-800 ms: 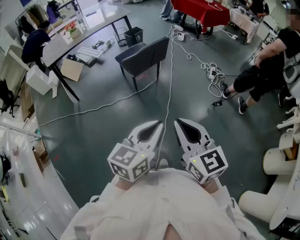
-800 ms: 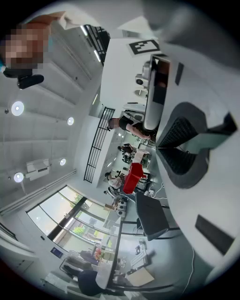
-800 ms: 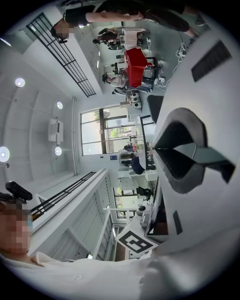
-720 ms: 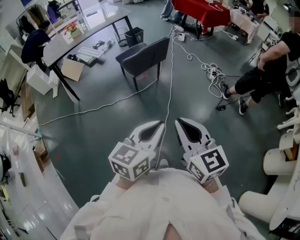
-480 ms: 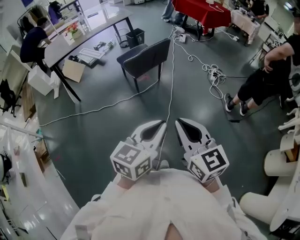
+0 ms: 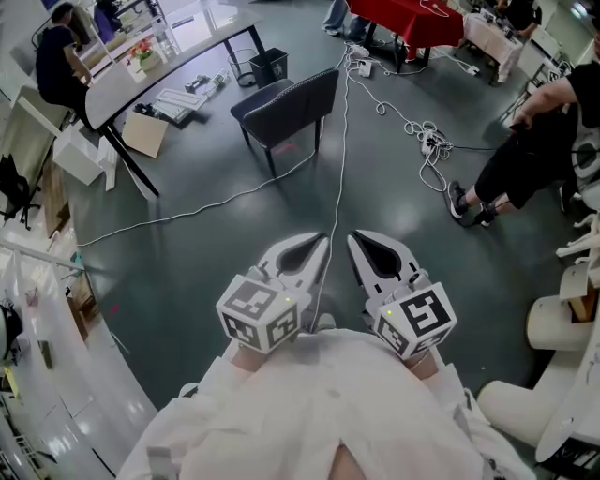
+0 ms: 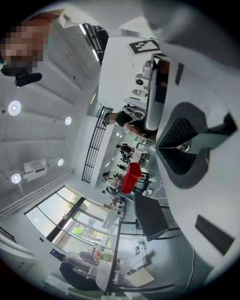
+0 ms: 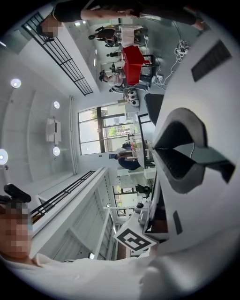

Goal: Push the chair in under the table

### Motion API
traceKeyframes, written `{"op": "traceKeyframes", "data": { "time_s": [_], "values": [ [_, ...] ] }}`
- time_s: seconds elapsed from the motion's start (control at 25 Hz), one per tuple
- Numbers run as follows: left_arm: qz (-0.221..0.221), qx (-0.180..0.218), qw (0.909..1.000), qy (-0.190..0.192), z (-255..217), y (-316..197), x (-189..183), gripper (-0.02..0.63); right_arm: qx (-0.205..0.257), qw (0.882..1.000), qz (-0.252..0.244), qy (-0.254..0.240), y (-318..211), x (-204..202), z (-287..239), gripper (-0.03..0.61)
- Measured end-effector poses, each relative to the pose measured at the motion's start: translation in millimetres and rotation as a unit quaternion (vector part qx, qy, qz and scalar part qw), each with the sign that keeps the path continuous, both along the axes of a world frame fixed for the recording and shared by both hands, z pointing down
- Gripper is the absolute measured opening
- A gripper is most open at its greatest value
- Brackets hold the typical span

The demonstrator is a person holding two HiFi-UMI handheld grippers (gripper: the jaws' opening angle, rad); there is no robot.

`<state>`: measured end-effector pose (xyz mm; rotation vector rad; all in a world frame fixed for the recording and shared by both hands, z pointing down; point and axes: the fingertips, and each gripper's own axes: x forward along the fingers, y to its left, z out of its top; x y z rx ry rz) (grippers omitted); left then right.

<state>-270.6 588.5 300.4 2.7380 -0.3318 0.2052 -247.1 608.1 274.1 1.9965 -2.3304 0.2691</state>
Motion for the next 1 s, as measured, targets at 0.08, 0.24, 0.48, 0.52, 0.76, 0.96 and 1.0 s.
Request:
{"op": "traceKeyframes", "data": {
  "time_s": [0.08,0.24,0.48,0.52,0.76,0.96,1.0],
  "values": [
    [-0.001,0.0,1.0,-0.002,1,0,3,0.017,0.0,1.0,-0.002,-0.001,0,3,1,0.031],
    [-0.008,-0.001,1.0,-0.005,5,-3,7,0.017,-0.003,1.0,-0.006,-0.006,0,7,7,0.031],
    [-0.027,-0.007,0.9996,-0.008,14,-5,17,0.017,0.005,0.999,-0.029,-0.022,1,21,9,0.034],
    [-0.03,-0.011,0.9994,-0.007,16,-5,19,0.017,0.003,0.999,-0.03,-0.021,1,24,11,0.034],
    [-0.037,-0.027,0.9989,-0.009,26,-4,29,0.017,-0.002,0.999,-0.043,-0.027,-1,31,21,0.034],
    [-0.034,-0.032,0.9988,-0.015,35,-19,42,0.017,-0.006,0.999,-0.041,-0.028,-16,46,30,0.034],
    [-0.032,-0.033,0.9988,-0.017,37,-23,44,0.017,-0.007,0.999,-0.038,-0.03,-21,49,31,0.034]
  ]
}}
